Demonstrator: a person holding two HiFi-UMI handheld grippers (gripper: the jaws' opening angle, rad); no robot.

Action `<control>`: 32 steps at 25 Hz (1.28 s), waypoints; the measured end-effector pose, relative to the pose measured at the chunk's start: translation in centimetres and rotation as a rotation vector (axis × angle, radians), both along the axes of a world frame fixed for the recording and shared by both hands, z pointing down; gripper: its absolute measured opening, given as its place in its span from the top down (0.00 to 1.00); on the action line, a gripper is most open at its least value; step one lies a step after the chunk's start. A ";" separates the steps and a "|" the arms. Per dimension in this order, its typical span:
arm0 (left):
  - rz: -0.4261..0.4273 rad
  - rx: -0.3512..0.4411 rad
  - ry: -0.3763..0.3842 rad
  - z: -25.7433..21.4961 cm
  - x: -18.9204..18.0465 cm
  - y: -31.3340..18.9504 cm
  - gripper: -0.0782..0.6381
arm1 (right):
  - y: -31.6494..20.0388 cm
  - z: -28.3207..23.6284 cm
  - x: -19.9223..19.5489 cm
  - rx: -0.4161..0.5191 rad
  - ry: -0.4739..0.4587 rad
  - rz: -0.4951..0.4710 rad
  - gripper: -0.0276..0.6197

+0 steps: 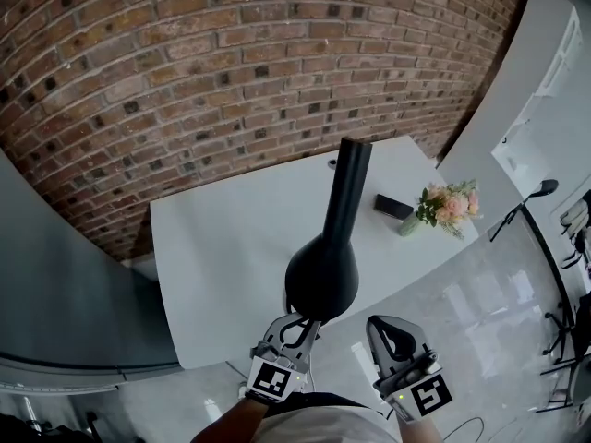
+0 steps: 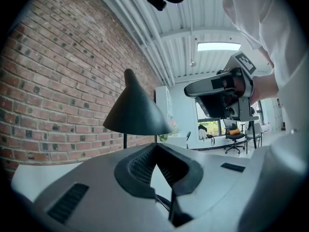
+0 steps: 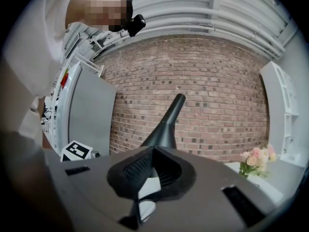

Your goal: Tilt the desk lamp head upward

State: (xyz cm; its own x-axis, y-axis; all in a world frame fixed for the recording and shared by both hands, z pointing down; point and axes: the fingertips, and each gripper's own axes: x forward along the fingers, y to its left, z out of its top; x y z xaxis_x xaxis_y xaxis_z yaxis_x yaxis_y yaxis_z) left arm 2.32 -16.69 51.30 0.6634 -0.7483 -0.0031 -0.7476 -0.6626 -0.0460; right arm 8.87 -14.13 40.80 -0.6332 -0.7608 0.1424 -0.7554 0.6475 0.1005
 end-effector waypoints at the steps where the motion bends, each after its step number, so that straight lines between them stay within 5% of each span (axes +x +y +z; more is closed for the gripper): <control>1: 0.000 0.000 0.001 0.0 0.1 -0.1 0.88 | -0.1 0.0 0.0 0.000 0.001 -0.001 0.94; 32: -0.025 0.037 -0.013 -1.3 -0.2 -1.9 0.88 | -2.1 0.2 0.1 -0.005 -0.023 -0.029 0.94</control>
State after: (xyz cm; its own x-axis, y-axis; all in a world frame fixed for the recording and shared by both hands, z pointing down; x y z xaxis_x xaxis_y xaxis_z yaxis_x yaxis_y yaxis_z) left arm 2.15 -18.62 49.99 0.6443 -0.7644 -0.0232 -0.7633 -0.6410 -0.0799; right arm 8.93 -16.21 41.04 -0.6581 -0.7414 0.1314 -0.7383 0.6697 0.0806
